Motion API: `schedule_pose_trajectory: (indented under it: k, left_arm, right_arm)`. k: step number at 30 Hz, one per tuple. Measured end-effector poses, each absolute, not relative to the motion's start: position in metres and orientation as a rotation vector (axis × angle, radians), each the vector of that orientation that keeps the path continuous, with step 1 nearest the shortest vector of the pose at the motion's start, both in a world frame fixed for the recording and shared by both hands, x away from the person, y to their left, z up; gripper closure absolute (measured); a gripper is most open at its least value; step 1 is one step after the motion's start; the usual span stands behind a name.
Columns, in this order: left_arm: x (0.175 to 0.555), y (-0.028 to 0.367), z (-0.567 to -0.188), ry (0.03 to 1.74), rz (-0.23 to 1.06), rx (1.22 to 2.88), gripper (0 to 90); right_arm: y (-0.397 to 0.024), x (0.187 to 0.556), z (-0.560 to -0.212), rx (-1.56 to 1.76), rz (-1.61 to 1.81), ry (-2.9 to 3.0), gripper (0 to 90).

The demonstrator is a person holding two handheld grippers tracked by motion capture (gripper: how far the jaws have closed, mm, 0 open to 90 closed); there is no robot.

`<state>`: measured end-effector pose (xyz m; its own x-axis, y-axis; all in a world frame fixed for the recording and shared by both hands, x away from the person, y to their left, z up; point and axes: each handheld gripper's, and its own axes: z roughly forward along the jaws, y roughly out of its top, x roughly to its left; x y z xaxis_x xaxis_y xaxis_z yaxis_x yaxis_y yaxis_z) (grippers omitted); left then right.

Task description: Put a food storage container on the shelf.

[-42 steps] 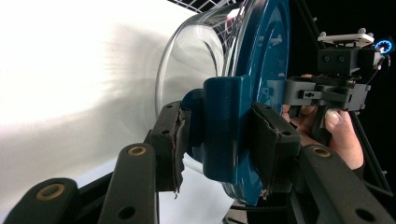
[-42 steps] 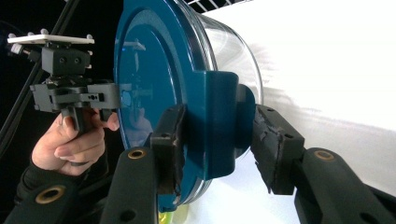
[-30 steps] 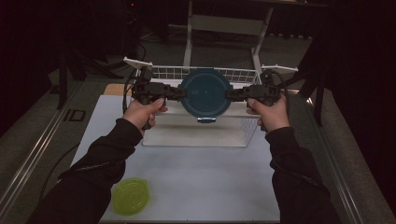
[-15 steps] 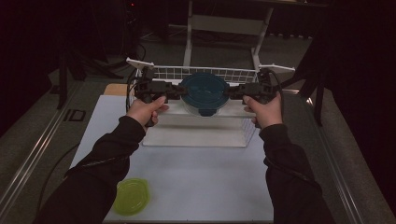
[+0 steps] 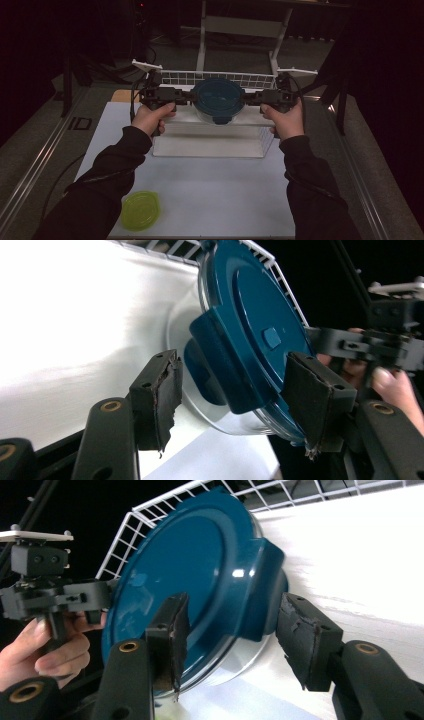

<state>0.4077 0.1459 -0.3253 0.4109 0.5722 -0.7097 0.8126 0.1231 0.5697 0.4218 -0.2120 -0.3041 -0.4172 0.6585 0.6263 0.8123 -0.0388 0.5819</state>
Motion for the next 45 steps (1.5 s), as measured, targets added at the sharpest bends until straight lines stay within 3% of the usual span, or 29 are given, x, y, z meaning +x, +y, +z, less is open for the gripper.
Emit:
schedule_pose_trajectory:
  k: [18,24,28,32,38,40,45]
  left_arm:
    - [0.344,0.149,-0.332,1.096,-0.100,1.621,38.9]
    - [0.323,0.148,-0.339,0.987,-0.036,1.656,30.9]
    - [0.304,0.145,-0.345,0.895,0.029,1.672,27.9]
    - [0.294,0.141,-0.353,0.877,0.062,1.689,16.3]
    - [0.284,0.142,-0.365,0.870,0.094,1.677,7.6]
    - [0.282,0.143,-0.369,0.871,0.102,1.667,1.8]
    - [0.281,0.144,-0.380,0.886,0.126,1.681,1.4]
  right_arm:
    - [-0.207,0.363,-0.294,-1.383,-1.569,-2.254,48.9]
    - [-0.198,0.343,-0.300,-1.304,-1.572,-2.289,52.9]
    - [-0.187,0.330,-0.308,-1.247,-1.554,-2.322,58.2]
    - [-0.180,0.323,-0.312,-1.228,-1.537,-2.364,69.0]
    - [-0.174,0.322,-0.317,-1.237,-1.508,-2.409,88.4]
    - [-0.172,0.324,-0.318,-1.262,-1.510,-2.420,89.6]
    - [-0.166,0.332,-0.320,-1.287,-1.499,-2.429,89.7]
